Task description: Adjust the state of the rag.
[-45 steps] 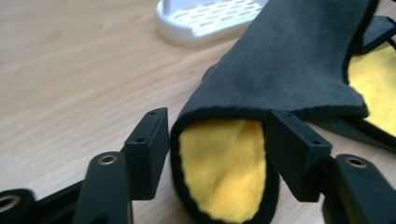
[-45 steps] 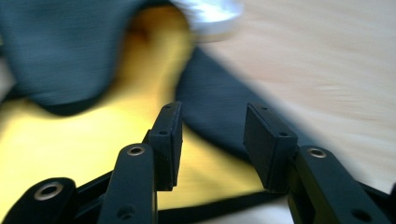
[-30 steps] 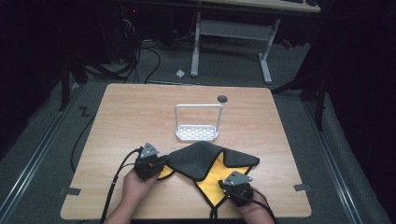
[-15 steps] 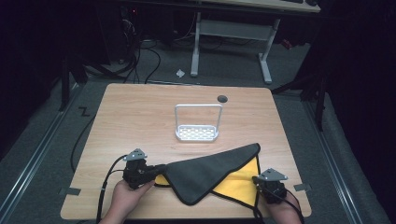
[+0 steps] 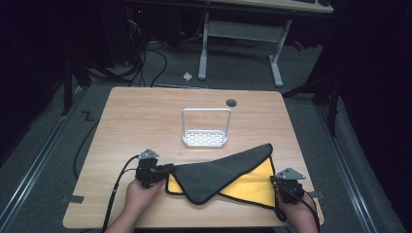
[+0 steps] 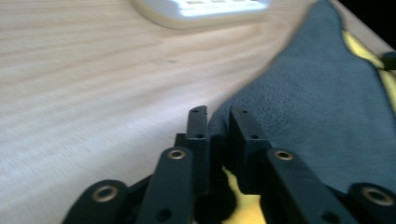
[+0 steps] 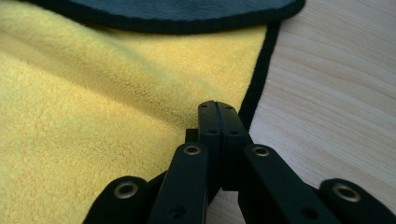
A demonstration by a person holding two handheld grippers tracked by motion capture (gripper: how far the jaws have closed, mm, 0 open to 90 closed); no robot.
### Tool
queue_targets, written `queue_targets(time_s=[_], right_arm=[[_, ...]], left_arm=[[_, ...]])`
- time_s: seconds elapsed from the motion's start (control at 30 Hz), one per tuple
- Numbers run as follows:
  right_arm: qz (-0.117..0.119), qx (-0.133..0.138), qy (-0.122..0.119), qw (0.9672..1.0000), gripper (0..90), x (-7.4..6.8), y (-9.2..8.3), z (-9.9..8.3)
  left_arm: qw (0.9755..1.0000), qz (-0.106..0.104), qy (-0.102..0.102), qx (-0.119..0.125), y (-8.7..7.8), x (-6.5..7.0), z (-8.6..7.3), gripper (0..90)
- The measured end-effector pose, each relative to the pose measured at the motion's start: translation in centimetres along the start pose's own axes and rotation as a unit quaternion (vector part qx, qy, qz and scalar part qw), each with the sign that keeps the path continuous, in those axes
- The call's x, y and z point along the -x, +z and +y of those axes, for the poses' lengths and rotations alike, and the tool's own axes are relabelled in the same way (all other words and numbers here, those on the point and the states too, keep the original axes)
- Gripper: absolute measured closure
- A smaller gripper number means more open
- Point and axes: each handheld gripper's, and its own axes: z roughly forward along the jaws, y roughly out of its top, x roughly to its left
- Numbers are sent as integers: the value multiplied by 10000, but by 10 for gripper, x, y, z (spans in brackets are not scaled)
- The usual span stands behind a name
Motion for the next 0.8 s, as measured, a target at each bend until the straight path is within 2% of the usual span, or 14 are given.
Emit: queue_targets(time_s=[0.07,0.1,0.17,0.23,0.3,0.33,0.37,0.47,0.53,0.57,0.6,0.63,0.67,0.8], right_arm=[[19,11,8,10000,900,1,1,1],[19,17,17,10000,900,1,1,1],[2,34,18,10000,900,0,1,0],[-2,39,29,10000,900,0,1,0],[-7,46,27,10000,900,0,1,0],[-17,33,30,10000,900,0,1,0],[-31,36,20,10000,900,-1,1,0],[-47,36,11,10000,900,-1,1,0],[-51,38,13,10000,900,-1,1,0],[-56,35,13,10000,900,-2,1,0],[-53,41,9,10000,900,-2,1,0],[-46,56,21,10000,900,-2,1,0],[-46,60,24,10000,900,-2,1,0],[-47,66,18,10000,900,-2,0,-1]], left_arm=[[9996,263,71,41,0,1,0,672],[9994,315,58,102,-5,3,-1,607],[9986,402,114,313,-23,12,-2,560],[9982,253,235,494,-42,27,-8,556],[9979,285,451,362,-53,44,-19,557],[9979,262,496,332,-55,50,-25,559],[9983,184,490,273,-54,54,-30,567],[9974,260,667,-68,-38,58,-37,593],[9951,330,837,-404,-21,58,-39,636],[9940,380,956,-369,-18,59,-40,665],[9927,478,1038,-377,-17,60,-40,751],[9929,479,1018,-388,-17,59,-40,853],[9942,412,915,-381,-18,57,-41,885],[9953,282,792,-490,-30,60,-50,896]])
